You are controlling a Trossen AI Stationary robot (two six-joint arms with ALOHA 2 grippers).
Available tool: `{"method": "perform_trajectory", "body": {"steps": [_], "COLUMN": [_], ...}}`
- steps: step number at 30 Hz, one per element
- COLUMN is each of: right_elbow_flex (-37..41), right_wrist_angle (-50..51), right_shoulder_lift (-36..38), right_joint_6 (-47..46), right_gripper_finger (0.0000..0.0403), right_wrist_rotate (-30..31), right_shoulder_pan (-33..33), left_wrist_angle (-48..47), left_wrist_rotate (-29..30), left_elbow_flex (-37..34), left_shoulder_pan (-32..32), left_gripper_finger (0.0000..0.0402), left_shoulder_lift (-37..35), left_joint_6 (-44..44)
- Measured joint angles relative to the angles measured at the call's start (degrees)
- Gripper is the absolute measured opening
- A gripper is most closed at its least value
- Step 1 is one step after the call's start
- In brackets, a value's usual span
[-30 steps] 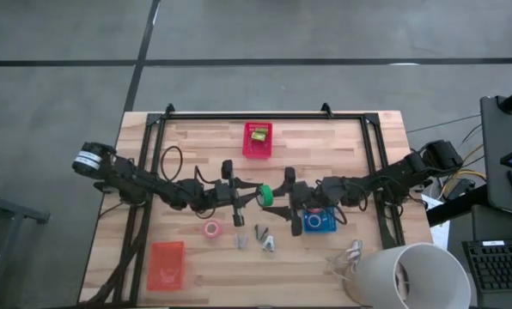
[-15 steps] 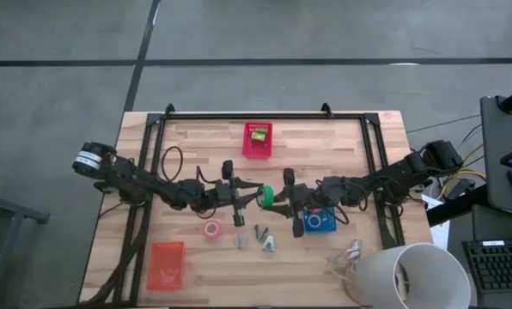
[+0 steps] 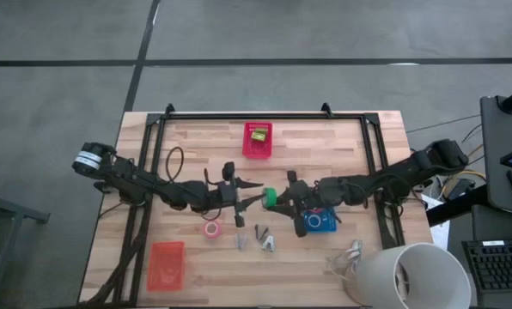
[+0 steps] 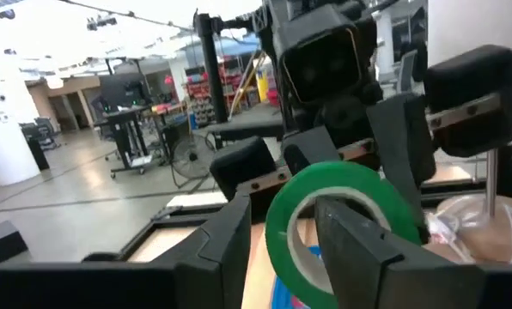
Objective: Pick and place Stapler, Stapler remover, tape
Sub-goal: Put the green tape into the blue bin
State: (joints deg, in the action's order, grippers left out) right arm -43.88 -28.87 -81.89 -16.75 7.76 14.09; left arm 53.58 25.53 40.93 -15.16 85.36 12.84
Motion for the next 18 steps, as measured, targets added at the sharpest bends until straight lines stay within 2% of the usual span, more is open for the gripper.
{"method": "perform_trajectory", "body": {"steps": [9, 18], "right_elbow_flex": [0.07, 0.07], "right_wrist_angle": [11.15, 25.59], "right_shoulder_lift": [4.38, 8.34], "right_joint_6": [-4.05, -17.42], "right_gripper_finger": [0.0048, 0.0049], "right_wrist_rotate": [3.22, 4.36], "right_shoulder_pan": [-0.11, -0.8], "left_wrist_angle": [-2.81, -5.81], "left_wrist_rotate": [-0.12, -0.14], "left_elbow_flex": [0.02, 0.02], "left_shoulder_pan": [0.0, -0.02], "left_gripper_finger": [0.0135, 0.0135], "left_shoulder_lift": [-0.17, -0.17], "left_joint_6": [-2.16, -4.73]}}
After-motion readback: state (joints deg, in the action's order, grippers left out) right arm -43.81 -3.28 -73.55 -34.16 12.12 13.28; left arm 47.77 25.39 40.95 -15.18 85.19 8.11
